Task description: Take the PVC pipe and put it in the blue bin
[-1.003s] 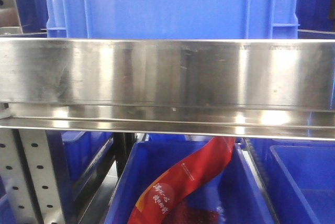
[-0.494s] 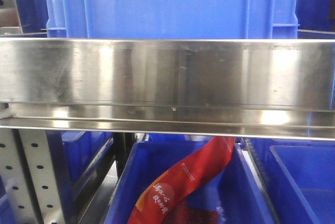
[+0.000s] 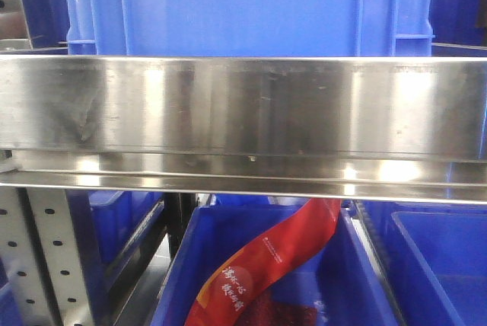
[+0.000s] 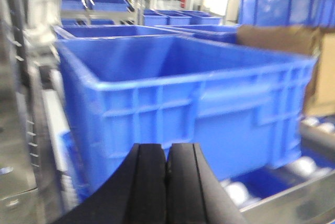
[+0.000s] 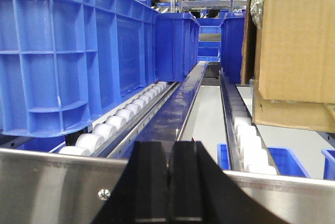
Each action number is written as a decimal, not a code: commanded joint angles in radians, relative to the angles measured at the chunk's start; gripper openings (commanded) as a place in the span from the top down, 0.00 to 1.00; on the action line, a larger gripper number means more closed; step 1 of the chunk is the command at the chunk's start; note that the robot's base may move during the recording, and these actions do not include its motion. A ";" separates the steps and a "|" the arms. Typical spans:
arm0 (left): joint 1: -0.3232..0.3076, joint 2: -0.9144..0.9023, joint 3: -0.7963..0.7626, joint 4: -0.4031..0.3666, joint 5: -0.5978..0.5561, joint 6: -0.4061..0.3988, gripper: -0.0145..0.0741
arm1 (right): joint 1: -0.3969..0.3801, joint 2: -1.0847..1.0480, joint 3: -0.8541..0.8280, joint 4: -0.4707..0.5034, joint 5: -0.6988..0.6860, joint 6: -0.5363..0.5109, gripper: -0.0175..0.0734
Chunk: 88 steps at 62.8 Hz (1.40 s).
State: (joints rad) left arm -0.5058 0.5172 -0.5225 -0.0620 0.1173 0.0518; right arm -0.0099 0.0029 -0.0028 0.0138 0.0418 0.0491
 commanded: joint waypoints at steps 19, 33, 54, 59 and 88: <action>0.274 -0.329 0.383 0.036 -0.137 0.000 0.96 | -0.006 -0.003 0.003 0.002 -0.007 -0.007 0.99; 0.423 -0.509 0.521 0.036 -0.135 0.000 0.96 | -0.006 -0.003 0.003 0.002 -0.007 -0.007 0.99; 0.497 -0.517 0.522 0.036 -0.111 0.000 0.96 | -0.006 -0.003 0.003 0.002 -0.007 -0.007 0.99; 0.497 -0.517 0.522 0.036 -0.111 0.000 0.96 | -0.006 -0.003 0.003 0.002 -0.007 -0.007 0.99; 0.497 -0.517 0.522 0.036 -0.111 0.000 0.96 | -0.006 -0.003 0.003 0.002 -0.007 -0.007 0.99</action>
State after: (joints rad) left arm -0.0127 0.0052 0.0012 -0.0298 0.0174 0.0518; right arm -0.0099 0.0029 -0.0018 0.0138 0.0439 0.0491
